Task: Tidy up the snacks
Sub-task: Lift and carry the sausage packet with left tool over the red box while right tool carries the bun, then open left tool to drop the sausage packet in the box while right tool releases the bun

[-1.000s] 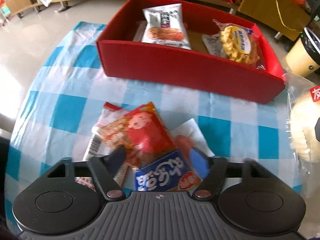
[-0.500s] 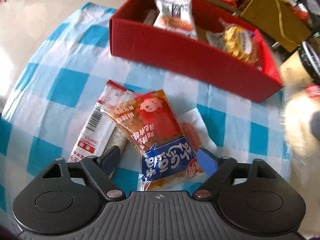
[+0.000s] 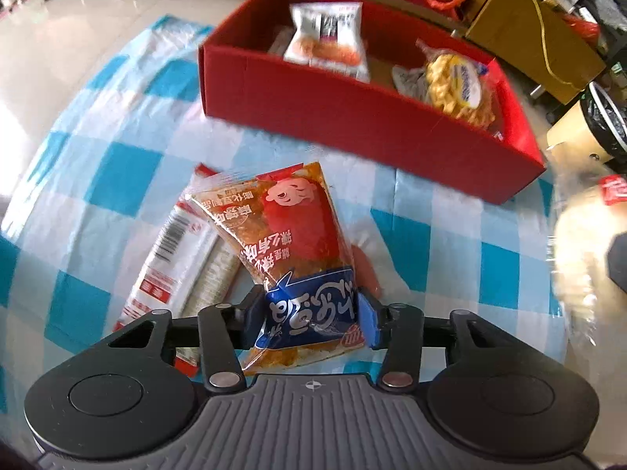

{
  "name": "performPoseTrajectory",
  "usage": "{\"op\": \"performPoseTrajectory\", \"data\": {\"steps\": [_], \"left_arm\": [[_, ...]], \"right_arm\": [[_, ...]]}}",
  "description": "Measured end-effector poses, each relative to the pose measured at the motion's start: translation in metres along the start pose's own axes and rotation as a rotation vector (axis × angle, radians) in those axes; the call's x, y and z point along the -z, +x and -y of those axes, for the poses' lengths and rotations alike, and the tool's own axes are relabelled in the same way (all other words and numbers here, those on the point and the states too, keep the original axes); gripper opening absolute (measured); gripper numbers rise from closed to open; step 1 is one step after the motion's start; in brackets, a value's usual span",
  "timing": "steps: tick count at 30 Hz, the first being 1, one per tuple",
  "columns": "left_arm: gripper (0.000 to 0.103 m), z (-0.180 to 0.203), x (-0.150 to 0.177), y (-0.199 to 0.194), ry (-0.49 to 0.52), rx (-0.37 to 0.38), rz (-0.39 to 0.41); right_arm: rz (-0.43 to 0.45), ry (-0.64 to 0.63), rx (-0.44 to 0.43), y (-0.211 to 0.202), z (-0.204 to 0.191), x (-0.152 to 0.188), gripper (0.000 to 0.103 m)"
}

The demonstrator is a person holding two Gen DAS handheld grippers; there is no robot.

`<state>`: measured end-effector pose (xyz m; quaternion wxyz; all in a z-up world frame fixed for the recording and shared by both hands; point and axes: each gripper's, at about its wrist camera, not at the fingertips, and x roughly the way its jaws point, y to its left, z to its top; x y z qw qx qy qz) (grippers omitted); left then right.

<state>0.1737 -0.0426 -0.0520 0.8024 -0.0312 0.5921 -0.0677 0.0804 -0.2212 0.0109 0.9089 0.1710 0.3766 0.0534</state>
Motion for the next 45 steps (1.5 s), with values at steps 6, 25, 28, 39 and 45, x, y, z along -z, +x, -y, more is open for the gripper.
{"op": "performPoseTrajectory", "data": {"steps": [6, 25, 28, 39, 45], "left_arm": [[0.056, -0.002, -0.006, -0.027, 0.006, 0.028, 0.069], [0.057, 0.040, -0.077, -0.036, 0.096, -0.009, 0.242], [0.057, 0.044, -0.092, -0.028, 0.105, -0.016, 0.254], [0.060, 0.056, -0.118, 0.008, 0.124, -0.011, 0.234], [0.064, 0.052, -0.122, 0.009, 0.123, -0.012, 0.238]], "right_arm": [[0.020, 0.018, 0.009, -0.002, 0.002, -0.002, 0.058], [0.053, 0.010, 0.062, 0.046, 0.011, -0.046, 0.058], [0.052, 0.021, 0.074, 0.061, 0.019, -0.057, 0.058], [0.038, 0.002, 0.112, 0.106, 0.034, -0.077, 0.058], [0.015, 0.024, 0.105, 0.120, 0.039, -0.077, 0.060]]}}
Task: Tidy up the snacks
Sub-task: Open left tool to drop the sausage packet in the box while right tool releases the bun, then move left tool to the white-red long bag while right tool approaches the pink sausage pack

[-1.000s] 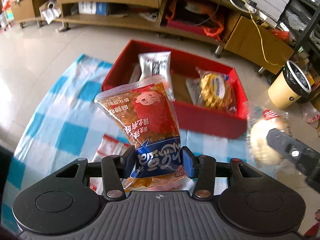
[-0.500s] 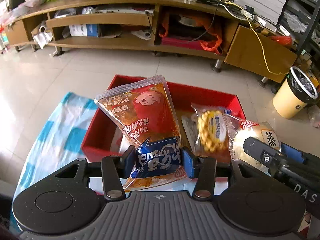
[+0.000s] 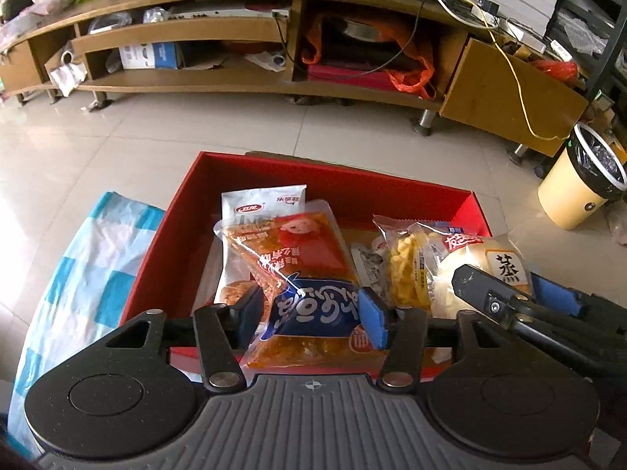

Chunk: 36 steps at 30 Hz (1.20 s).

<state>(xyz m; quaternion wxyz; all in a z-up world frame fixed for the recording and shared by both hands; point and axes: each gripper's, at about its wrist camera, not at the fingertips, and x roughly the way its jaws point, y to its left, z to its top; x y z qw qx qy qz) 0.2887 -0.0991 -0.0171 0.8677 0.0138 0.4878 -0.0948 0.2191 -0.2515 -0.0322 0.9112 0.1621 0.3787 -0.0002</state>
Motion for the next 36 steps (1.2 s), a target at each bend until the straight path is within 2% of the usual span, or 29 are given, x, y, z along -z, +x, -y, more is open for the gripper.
{"op": "performPoseTrajectory", "data": {"steps": [2, 10, 21, 36], "left_arm": [[0.069, -0.003, 0.000, -0.001, -0.014, 0.001, 0.001], [0.071, -0.003, 0.000, -0.010, -0.031, -0.004, 0.012], [0.072, -0.006, 0.011, -0.033, -0.031, -0.006, 0.025], [0.073, -0.027, 0.032, -0.055, -0.023, -0.045, 0.029]], "right_arm": [[0.007, 0.010, -0.008, 0.000, 0.000, -0.001, 0.060], [0.060, 0.030, -0.037, -0.013, -0.001, -0.007, 0.060], [0.056, 0.013, -0.034, -0.034, -0.012, -0.003, 0.060], [0.014, -0.029, -0.042, -0.051, -0.028, 0.023, 0.060]]}}
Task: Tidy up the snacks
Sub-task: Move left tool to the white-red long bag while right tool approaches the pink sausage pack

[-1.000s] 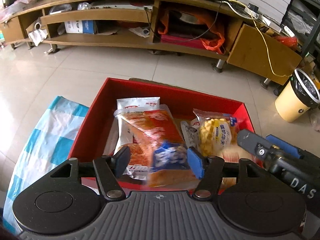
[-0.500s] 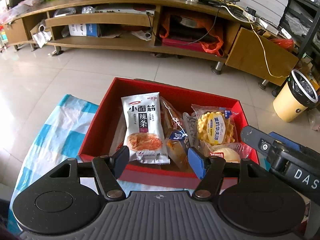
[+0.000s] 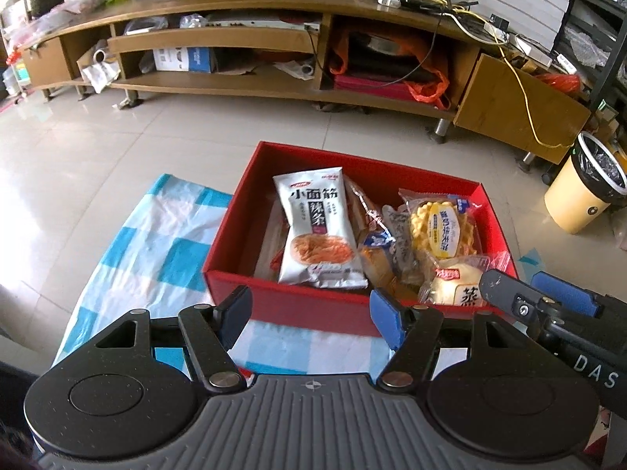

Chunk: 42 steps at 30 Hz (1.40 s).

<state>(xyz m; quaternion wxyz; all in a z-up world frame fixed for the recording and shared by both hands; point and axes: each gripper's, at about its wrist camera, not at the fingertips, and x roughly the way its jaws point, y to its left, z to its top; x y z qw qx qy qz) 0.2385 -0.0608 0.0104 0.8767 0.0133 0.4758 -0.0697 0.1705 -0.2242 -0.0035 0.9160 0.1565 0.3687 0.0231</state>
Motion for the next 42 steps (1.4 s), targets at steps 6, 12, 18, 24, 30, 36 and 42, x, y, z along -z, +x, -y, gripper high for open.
{"op": "performPoseTrajectory", "data": {"steps": [6, 12, 18, 24, 30, 36, 42], "left_arm": [[0.077, -0.009, 0.010, -0.006, 0.004, -0.012, -0.005], [0.077, -0.018, 0.025, -0.010, 0.028, -0.030, -0.021], [0.078, -0.034, 0.046, -0.007, 0.025, -0.051, -0.066], [0.081, -0.051, 0.070, -0.001, 0.042, -0.077, -0.124], [0.084, -0.056, 0.095, 0.016, 0.069, -0.062, -0.217], [0.084, -0.055, 0.100, 0.044, 0.092, -0.088, -0.273], [0.064, -0.062, 0.104, 0.035, 0.066, -0.053, -0.285]], "right_arm": [[-0.029, -0.028, -0.014, 0.000, -0.012, 0.011, 0.060], [-0.060, -0.046, -0.012, 0.000, -0.019, 0.024, 0.060], [-0.104, -0.064, -0.009, 0.001, -0.023, 0.039, 0.061], [-0.147, -0.081, -0.023, 0.001, -0.031, 0.055, 0.061], [-0.165, -0.088, -0.034, -0.002, -0.037, 0.064, 0.061], [-0.185, -0.092, -0.038, 0.002, -0.039, 0.069, 0.061], [-0.219, -0.088, -0.039, 0.011, -0.037, 0.071, 0.061]]}}
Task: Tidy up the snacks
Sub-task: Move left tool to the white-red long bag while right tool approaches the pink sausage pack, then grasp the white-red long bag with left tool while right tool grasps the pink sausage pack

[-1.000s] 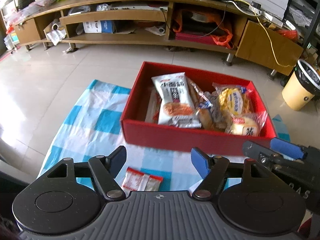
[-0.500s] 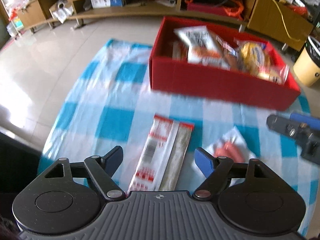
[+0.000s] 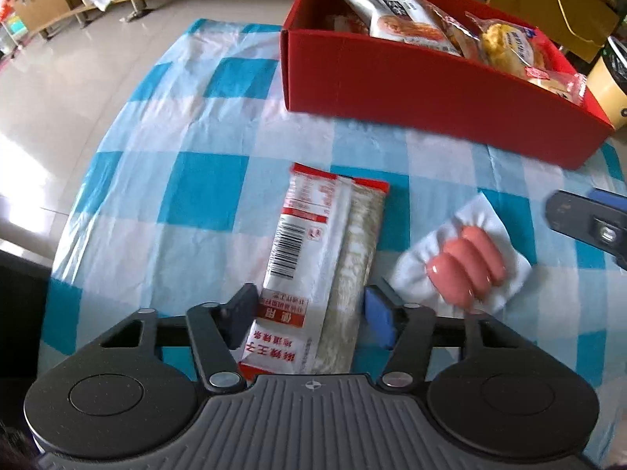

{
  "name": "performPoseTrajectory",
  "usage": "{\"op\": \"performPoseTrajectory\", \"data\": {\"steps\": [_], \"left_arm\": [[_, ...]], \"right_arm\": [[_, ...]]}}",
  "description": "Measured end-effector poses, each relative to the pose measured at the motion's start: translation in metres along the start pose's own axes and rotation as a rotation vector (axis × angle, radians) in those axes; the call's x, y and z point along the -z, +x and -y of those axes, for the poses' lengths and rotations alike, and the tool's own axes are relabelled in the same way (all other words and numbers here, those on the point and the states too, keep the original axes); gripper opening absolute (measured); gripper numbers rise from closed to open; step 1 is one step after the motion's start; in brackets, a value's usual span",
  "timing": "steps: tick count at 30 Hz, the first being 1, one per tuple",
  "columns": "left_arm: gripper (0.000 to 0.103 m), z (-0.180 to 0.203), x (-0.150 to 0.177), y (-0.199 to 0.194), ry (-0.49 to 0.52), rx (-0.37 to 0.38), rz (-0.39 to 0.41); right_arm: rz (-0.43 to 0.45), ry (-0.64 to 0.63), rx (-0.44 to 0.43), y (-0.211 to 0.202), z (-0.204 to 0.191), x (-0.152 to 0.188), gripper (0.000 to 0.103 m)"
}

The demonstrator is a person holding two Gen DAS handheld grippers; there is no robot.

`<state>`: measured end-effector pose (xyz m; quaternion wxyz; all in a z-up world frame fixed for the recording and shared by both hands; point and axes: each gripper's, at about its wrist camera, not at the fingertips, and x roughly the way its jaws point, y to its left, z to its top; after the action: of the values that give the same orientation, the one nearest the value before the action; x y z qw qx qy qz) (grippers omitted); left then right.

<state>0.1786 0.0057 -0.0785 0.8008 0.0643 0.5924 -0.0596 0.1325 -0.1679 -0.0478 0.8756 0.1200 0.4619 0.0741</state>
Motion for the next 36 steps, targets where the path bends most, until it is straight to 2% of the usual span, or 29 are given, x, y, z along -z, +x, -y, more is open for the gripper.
{"op": "performPoseTrajectory", "data": {"steps": [5, 8, 15, 18, 21, 23, 26, 30, 36], "left_arm": [[0.059, -0.005, 0.021, -0.011, -0.004, 0.021, -0.022], [0.058, -0.009, 0.035, -0.018, -0.018, 0.036, -0.034], [0.057, -0.017, 0.045, -0.028, -0.035, 0.060, -0.043], [0.058, -0.018, 0.046, -0.027, -0.029, 0.067, -0.054], [0.061, -0.021, 0.046, -0.019, -0.033, 0.065, -0.078], [0.063, -0.022, 0.045, -0.019, -0.036, 0.076, -0.077], [0.067, -0.019, 0.044, -0.018, -0.021, 0.075, -0.076], [0.067, -0.015, 0.046, -0.019, 0.005, 0.066, -0.073], [0.066, -0.012, 0.048, -0.020, 0.036, 0.067, -0.080]], "right_arm": [[-0.054, -0.022, -0.021, 0.011, -0.008, 0.006, 0.062], [-0.085, -0.042, -0.027, 0.018, -0.015, 0.011, 0.066], [-0.121, -0.048, -0.040, 0.036, -0.025, 0.014, 0.067], [-0.147, -0.069, -0.051, 0.048, -0.030, 0.015, 0.067], [-0.175, -0.094, -0.055, 0.060, -0.035, 0.017, 0.073], [-0.171, -0.115, -0.051, 0.064, -0.038, 0.019, 0.078], [-0.162, -0.177, -0.027, 0.067, -0.043, 0.021, 0.080], [-0.184, -0.244, -0.021, 0.063, -0.043, 0.028, 0.079], [-0.234, -0.281, 0.001, 0.042, -0.036, 0.050, 0.070]]}}
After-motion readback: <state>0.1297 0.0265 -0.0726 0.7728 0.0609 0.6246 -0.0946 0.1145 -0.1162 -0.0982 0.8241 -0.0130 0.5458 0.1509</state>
